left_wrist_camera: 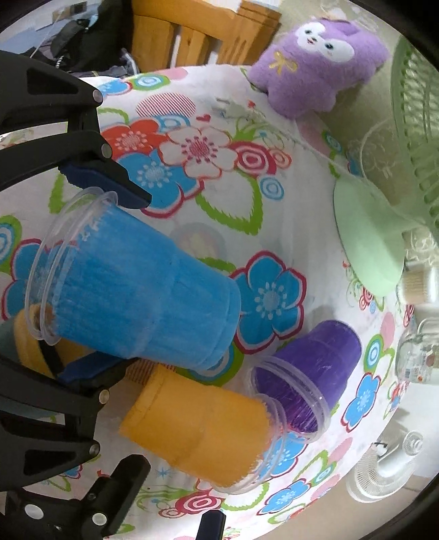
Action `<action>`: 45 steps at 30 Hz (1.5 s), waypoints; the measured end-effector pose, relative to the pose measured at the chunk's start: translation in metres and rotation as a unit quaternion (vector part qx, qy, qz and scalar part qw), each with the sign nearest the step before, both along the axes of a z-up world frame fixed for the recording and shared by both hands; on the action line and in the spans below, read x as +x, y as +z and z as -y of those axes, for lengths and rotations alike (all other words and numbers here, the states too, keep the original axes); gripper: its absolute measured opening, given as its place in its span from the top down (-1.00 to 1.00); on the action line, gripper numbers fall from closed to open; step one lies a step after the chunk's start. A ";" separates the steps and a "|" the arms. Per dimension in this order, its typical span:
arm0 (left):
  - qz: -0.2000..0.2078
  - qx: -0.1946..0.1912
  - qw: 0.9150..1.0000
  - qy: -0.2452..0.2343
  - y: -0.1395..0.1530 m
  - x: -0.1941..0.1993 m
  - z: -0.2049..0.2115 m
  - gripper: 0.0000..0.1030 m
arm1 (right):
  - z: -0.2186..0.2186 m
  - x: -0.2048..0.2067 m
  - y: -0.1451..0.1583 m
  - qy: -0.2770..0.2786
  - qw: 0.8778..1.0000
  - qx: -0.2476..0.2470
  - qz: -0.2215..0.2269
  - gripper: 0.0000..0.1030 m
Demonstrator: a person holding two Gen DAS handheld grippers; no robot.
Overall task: Flip cup upside down
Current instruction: 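Close the left gripper around the blue cup's body, then lift the blue cup with the left gripper, rim toward the fingers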
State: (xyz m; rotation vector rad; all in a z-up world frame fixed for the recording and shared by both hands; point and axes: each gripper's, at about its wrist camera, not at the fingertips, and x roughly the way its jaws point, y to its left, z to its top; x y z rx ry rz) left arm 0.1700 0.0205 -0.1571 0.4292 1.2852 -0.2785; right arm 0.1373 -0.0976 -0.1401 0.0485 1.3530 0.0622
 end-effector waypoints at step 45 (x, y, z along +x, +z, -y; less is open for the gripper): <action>0.002 -0.099 0.947 0.304 0.006 -0.120 0.081 -0.57 | 0.118 -0.056 0.026 0.102 0.995 -0.015 -0.007 -0.81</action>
